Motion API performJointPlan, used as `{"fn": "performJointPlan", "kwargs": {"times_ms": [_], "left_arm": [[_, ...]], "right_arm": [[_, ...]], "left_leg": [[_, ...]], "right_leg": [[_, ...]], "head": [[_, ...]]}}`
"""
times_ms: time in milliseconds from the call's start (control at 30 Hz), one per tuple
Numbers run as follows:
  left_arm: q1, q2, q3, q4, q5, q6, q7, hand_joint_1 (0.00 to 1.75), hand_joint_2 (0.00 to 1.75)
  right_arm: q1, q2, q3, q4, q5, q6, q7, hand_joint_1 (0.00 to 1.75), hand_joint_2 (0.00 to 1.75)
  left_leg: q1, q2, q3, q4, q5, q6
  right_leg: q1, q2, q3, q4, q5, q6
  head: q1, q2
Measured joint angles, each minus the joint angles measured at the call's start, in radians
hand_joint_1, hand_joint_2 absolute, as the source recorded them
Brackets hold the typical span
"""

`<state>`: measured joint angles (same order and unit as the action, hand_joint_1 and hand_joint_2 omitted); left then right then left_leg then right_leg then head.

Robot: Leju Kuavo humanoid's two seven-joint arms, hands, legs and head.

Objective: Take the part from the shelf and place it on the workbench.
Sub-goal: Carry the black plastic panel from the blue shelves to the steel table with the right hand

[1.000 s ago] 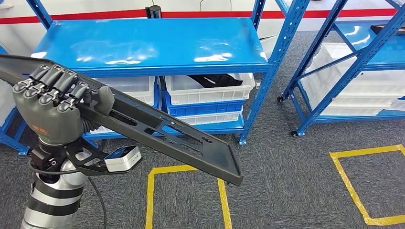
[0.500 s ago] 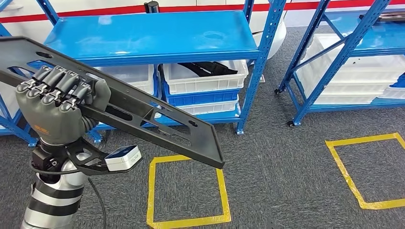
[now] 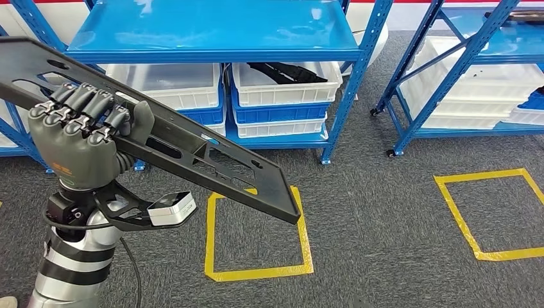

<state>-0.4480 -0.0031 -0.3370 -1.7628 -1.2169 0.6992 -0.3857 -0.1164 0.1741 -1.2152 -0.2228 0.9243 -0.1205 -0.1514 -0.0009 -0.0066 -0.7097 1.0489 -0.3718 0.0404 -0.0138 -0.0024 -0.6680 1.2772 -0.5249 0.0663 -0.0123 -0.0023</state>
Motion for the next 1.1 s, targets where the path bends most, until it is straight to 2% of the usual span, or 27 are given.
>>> {"fn": "performJointPlan", "kwargs": {"times_ms": [33, 67, 100, 133, 167, 200, 233, 267, 300, 367, 400, 433, 467, 500, 533, 600, 700, 733, 800, 833, 867, 933, 967, 1000, 1033, 1067, 1100], "left_arm": [[0.000, 0.000, -0.001, 0.001, 0.000, 0.000, 0.004, 1.75, 1.75], [0.002, 0.001, -0.002, 0.002, -0.001, 0.000, 0.006, 1.75, 1.75], [0.005, 0.002, -0.003, 0.002, -0.001, 0.000, 0.008, 1.75, 1.75], [0.008, 0.004, -0.003, 0.003, 0.000, 0.000, 0.008, 1.75, 1.75], [0.011, 0.005, -0.003, 0.003, 0.000, 0.001, 0.008, 1.75, 1.75], [0.014, 0.006, -0.004, 0.003, 0.001, 0.001, 0.008, 1.75, 1.75], [0.016, 0.008, -0.004, 0.003, 0.002, 0.001, 0.007, 1.75, 1.75], [0.017, 0.009, -0.004, 0.003, 0.002, 0.001, 0.007, 1.75, 1.75], [0.019, 0.011, -0.004, 0.003, 0.002, 0.001, 0.007, 1.75, 1.75], [0.023, 0.015, -0.004, 0.003, 0.003, 0.001, 0.007, 1.75, 1.75], [0.026, 0.016, -0.004, 0.003, 0.003, 0.001, 0.007, 1.75, 1.75], [0.029, 0.018, -0.004, 0.003, 0.003, 0.001, 0.007, 1.75, 1.75], [0.031, 0.019, -0.004, 0.003, 0.003, 0.001, 0.007, 1.75, 1.75], [0.032, 0.019, -0.004, 0.003, 0.003, 0.001, 0.007, 1.75, 1.75], [0.032, 0.020, -0.005, 0.003, 0.003, 0.001, 0.007, 1.75, 1.75], [0.031, 0.020, -0.005, 0.003, 0.003, 0.001, 0.007, 1.75, 1.75], [0.031, 0.020, -0.005, 0.003, 0.003, 0.001, 0.007, 1.75, 1.75], [0.031, 0.020, -0.006, 0.003, 0.003, 0.001, 0.007, 1.75, 1.75], [0.031, 0.021, -0.007, 0.002, 0.003, 0.001, 0.007, 1.75, 1.75], [0.031, 0.021, -0.008, 0.002, 0.003, 0.001, 0.007, 1.75, 1.75], [0.030, 0.022, -0.008, 0.002, 0.003, 0.001, 0.006, 1.75, 1.75], [0.033, 0.022, -0.007, 0.002, 0.003, 0.001, 0.004, 1.75, 1.75], [0.038, 0.022, -0.005, 0.001, 0.005, 0.001, 0.000, 1.75, 1.75], [0.045, 0.023, -0.001, -0.001, 0.009, 0.001, -0.007, 1.75, 1.75], [0.054, 0.024, 0.007, -0.004, 0.016, 0.001, -0.019, 1.75, 1.75], [0.065, 0.026, 0.018, -0.010, 0.027, 0.001, -0.036, 1.75, 1.75], [0.076, 0.027, 0.033, -0.018, 0.040, 0.001, -0.055, 1.75, 1.75]], "right_arm": [[-0.002, 0.000, 0.000, 0.000, 0.000, 0.000, 0.000, 0.00, 0.00], [-0.004, -0.001, -0.001, 0.000, 0.000, 0.000, 0.000, 0.00, 0.00], [-0.006, -0.002, -0.001, 0.000, 0.001, 0.000, 0.000, 0.00, 0.00], [-0.006, -0.002, -0.001, 0.000, 0.002, 0.000, -0.001, 0.00, 0.00], [-0.006, -0.002, -0.001, 0.000, 0.003, 0.000, -0.002, 0.00, 0.00], [-0.005, -0.001, -0.001, 0.000, 0.004, 0.000, -0.002, 0.00, 0.00], [-0.004, 0.001, -0.001, 0.000, 0.004, 0.000, -0.003, 0.00, 0.00], [-0.004, 0.003, -0.001, 0.000, 0.004, 0.000, -0.003, 0.00, 0.00], [-0.004, 0.004, -0.001, 0.001, 0.005, 0.000, -0.003, 0.00, 0.00], [-0.003, 0.005, -0.001, 0.001, 0.006, 0.000, -0.003, 0.00, 0.00], [-0.002, 0.006, -0.001, 0.001, 0.006, 0.000, -0.003, 0.00, 0.00], [-0.001, 0.007, -0.001, 0.001, 0.006, 0.000, -0.003, 0.00, 0.00], [-0.001, 0.007, -0.001, 0.001, 0.006, 0.000, -0.003, 0.00, 0.00], [-0.001, 0.008, -0.001, 0.001, 0.006, 0.000, -0.003, 0.00, 0.00], [-0.001, 0.008, -0.002, 0.001, 0.006, 0.000, -0.003, 0.00, 0.00], [-0.001, 0.008, -0.002, 0.001, 0.006, 0.000, -0.003, 0.00, 0.00], [-0.001, 0.007, -0.002, 0.000, 0.006, 0.000, -0.003, 0.00, 0.00], [-0.001, 0.006, -0.002, 0.000, 0.006, 0.000, -0.003, 0.00, 0.00], [0.001, 0.006, -0.002, 0.000, 0.006, 0.000, -0.003, 0.00, 0.00], [0.003, 0.007, -0.002, 0.000, 0.006, 0.000, -0.003, 0.00, 0.00], [0.004, 0.008, -0.002, 0.000, 0.006, 0.000, -0.003, 0.00, 0.00], [0.004, 0.009, -0.002, 0.000, 0.010, -0.001, -0.003, 0.00, 0.00], [0.004, 0.010, -0.002, 0.000, 0.013, -0.002, -0.003, 0.00, 0.00], [0.004, 0.012, -0.002, 0.000, 0.017, -0.005, -0.003, 0.00, 0.00], [0.004, 0.014, -0.001, 0.000, 0.021, -0.010, -0.003, 0.00, 0.00], [0.003, 0.016, 0.000, 0.000, 0.025, -0.015, -0.003, 0.00, 0.00], [0.002, 0.019, 0.002, 0.000, 0.029, -0.021, -0.003, 0.00, 0.00]], "left_leg": [[-0.002, 0.000, -0.015, 0.000, 0.014, -0.001], [-0.004, 0.000, -0.028, 0.001, 0.028, -0.004], [-0.004, 0.001, -0.033, -0.002, 0.042, -0.008], [-0.003, 0.003, -0.034, -0.006, 0.054, -0.013], [-0.002, 0.005, -0.033, -0.014, 0.068, -0.019], [-0.001, 0.007, -0.031, -0.024, 0.082, -0.025], [0.001, 0.006, -0.033, -0.026, 0.082, -0.032], [0.001, 0.004, -0.039, -0.016, 0.060, -0.038], [0.002, 0.003, -0.049, 0.015, 0.017, -0.045], [0.007, 0.003, -0.074, 0.139, -0.096, -0.057], [0.011, 0.003, -0.082, 0.208, -0.129, -0.063], [0.015, 0.003, -0.082, 0.259, -0.137, -0.069], [0.019, 0.003, -0.066, 0.280, -0.124, -0.074], [0.024, 0.003, -0.032, 0.263, -0.101, -0.080], [0.030, 0.003, 0.018, 0.214, -0.084, -0.086], [0.037, 0.003, 0.094, 0.124, -0.072, -0.095], [0.036, 0.002, 0.125, 0.079, -0.091, -0.099], [0.034, -0.001, 0.137, 0.056, -0.104, -0.097], [0.024, -0.002, 0.137, 0.011, -0.109, -0.060], [0.021, -0.001, 0.121, 0.005, -0.097, -0.037], [0.018, 0.001, 0.101, 0.004, -0.080, -0.017], [0.015, 0.002, 0.072, 0.004, -0.058, -0.006], [0.013, 0.002, 0.057, 0.004, -0.047, -0.005], [0.012, 0.002, 0.044, 0.005, -0.037, -0.006], [0.011, 0.002, 0.031, 0.005, -0.026, -0.007], [0.010, 0.002, 0.019, 0.005, -0.016, -0.009], [0.011, 0.002, 0.008, 0.005, -0.006, -0.012]], "right_leg": [[0.006, 0.000, 0.053, -0.054, 0.010, -0.003], [0.012, -0.001, 0.117, -0.136, 0.001, -0.012], [0.018, -0.002, 0.165, -0.202, -0.011, -0.020], [0.022, -0.001, 0.195, -0.252, -0.024, -0.028], [0.026, 0.000, 0.205, -0.278, -0.027, -0.032], [0.025, 0.001, 0.195, -0.278, -0.015, -0.033], [0.021, 0.001, 0.188, -0.284, -0.002, -0.039], [0.016, 0.000, 0.179, -0.287, 0.012, -0.046], [0.009, -0.002, 0.170, -0.291, 0.027, -0.052], [0.005, -0.005, 0.147, -0.291, 0.054, -0.060], [0.004, -0.006, 0.133, -0.289, 0.066, -0.059], [0.002, -0.007, 0.118, -0.288, 0.078, -0.057], [0.000, -0.008, 0.102, -0.285, 0.088, -0.052], [-0.004, -0.009, 0.087, -0.281, 0.097, -0.047], [-0.008, -0.009, 0.073, -0.274, 0.104, -0.041], [-0.013, -0.009, 0.057, -0.264, 0.111, -0.033], [-0.012, -0.009, 0.050, -0.259, 0.114, -0.029], [-0.010, -0.009, 0.045, -0.257, 0.117, -0.025], [-0.011, -0.008, 0.016, -0.243, 0.116, -0.004], [-0.011, -0.007, -0.004, -0.215, 0.095, 0.001], [-0.012, -0.005, -0.030, -0.164, 0.059, 0.003], [-0.010, -0.002, -0.070, -0.024, -0.019, -0.002], [-0.009, -0.002, -0.077, 0.029, -0.036, 0.001], [-0.009, -0.002, -0.068, 0.048, -0.034, 0.008], [-0.007, -0.001, -0.039, 0.030, -0.018, 0.014], [-0.005, -0.001, 0.006, -0.022, 0.001, 0.018], [-0.002, -0.001, 0.061, -0.097, 0.011, 0.015]], "head": [[0.000, 0.000], [0.000, 0.000], [-0.001, 0.000], [-0.001, 0.000], [-0.001, 0.000], [0.000, 0.000], [0.001, 0.000], [0.000, 0.000], [-0.001, 0.000], [-0.003, 0.000], [-0.003, 0.000], [-0.003, 0.000], [-0.003, 0.000], [-0.003, 0.000], [-0.003, 0.000], [-0.003, 0.000], [-0.005, 0.000], [-0.005, 0.000], [-0.006, 0.000], [-0.003, 0.000], [-0.002, 0.000], [0.000, 0.000], [0.000, 0.000], [0.000, 0.000], [0.000, 0.000], [0.000, 0.000], [0.000, 0.000]]}}
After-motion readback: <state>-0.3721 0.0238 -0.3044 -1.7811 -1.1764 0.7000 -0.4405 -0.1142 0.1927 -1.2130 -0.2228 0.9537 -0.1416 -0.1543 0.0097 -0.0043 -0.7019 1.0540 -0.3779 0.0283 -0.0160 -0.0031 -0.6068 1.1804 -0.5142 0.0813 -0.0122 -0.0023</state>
